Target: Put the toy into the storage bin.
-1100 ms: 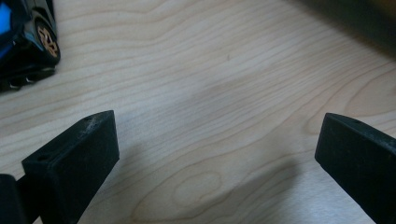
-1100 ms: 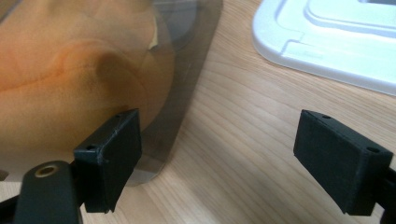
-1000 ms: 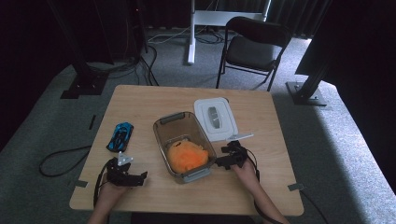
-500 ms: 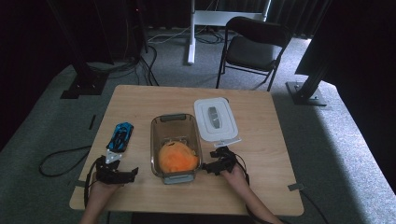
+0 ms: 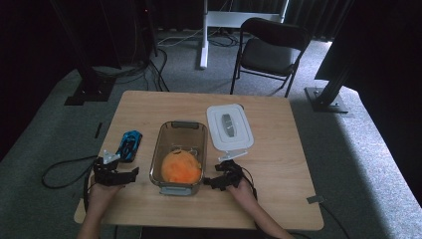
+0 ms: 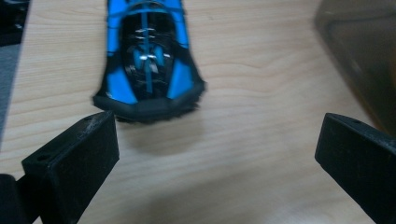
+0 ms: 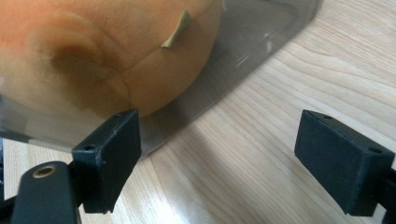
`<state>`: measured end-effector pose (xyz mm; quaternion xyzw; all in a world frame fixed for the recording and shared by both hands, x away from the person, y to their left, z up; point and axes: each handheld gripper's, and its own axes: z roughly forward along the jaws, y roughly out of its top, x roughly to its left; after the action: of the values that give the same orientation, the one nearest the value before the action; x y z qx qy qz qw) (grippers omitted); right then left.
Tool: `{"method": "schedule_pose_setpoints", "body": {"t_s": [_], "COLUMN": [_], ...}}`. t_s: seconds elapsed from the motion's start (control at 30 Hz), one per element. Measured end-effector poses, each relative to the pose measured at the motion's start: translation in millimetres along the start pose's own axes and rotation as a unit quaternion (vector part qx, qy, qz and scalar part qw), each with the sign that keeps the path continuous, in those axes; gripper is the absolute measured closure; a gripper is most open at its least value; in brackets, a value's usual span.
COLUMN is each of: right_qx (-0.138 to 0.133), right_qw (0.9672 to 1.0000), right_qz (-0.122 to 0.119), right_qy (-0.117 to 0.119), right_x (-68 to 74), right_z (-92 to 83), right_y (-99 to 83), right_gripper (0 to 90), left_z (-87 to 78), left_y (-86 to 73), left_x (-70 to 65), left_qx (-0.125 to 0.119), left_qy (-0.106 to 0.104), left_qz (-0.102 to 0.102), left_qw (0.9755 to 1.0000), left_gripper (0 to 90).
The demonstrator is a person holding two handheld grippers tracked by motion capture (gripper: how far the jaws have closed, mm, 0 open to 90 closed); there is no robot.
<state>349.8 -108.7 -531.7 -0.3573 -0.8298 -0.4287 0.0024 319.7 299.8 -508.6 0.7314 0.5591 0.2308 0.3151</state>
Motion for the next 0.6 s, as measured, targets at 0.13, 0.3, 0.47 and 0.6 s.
{"method": "schedule_pose_setpoints", "body": {"t_s": [0.13,0.3,0.47,0.6], "right_qx": [-0.002,-0.003,0.000,0.008], "right_qw": [1.0000,1.0000,0.9999,0.9998], "right_qz": [-0.002,-0.003,-0.005,-0.012], "right_qy": [0.003,0.004,0.009,0.012], "right_x": [4.7,10.4,15.1,20.6], "right_z": [4.7,9.1,14.7,20.7], "right_y": [0.5,1.5,1.6,2.6], "right_gripper": [13.8,13.6,13.6,13.6], "left_z": [6.5,15.8,21.9,24.8], "left_y": [4.1,7.5,7.0,8.0], "left_x": [8.2,17.3,24.6,27.2], "left_qx": [-0.004,0.005,0.007,0.005], "left_qy": [0.009,0.016,0.022,0.022], "left_qz": [-0.003,-0.004,-0.017,-0.022], "left_qw": [0.9999,0.9999,0.9996,0.9995], "left_gripper": [0.2,0.2,0.2,0.2]}}
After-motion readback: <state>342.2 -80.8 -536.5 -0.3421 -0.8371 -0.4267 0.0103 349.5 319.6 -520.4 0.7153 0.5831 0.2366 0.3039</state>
